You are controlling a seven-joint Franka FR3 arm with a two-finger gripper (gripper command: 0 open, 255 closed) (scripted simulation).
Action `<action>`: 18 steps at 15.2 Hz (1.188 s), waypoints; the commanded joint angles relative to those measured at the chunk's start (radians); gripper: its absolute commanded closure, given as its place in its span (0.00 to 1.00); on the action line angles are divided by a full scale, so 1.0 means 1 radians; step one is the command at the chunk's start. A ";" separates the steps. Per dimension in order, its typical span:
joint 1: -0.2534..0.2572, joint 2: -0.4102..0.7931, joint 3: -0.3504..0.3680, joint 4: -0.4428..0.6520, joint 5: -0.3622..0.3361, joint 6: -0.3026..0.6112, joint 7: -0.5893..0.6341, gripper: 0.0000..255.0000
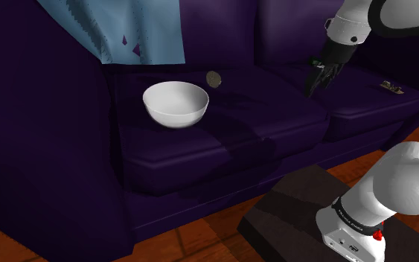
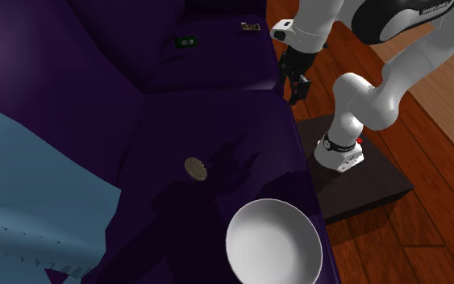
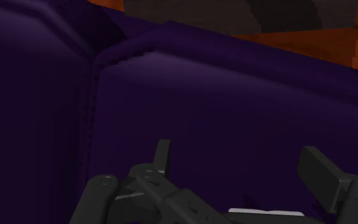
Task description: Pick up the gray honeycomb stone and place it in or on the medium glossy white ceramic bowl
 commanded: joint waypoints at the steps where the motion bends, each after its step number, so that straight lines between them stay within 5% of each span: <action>1: 0.000 0.000 0.000 0.000 0.000 0.000 0.000 0.00; 18: 0.006 0.500 0.119 0.257 0.112 0.439 0.290 0.00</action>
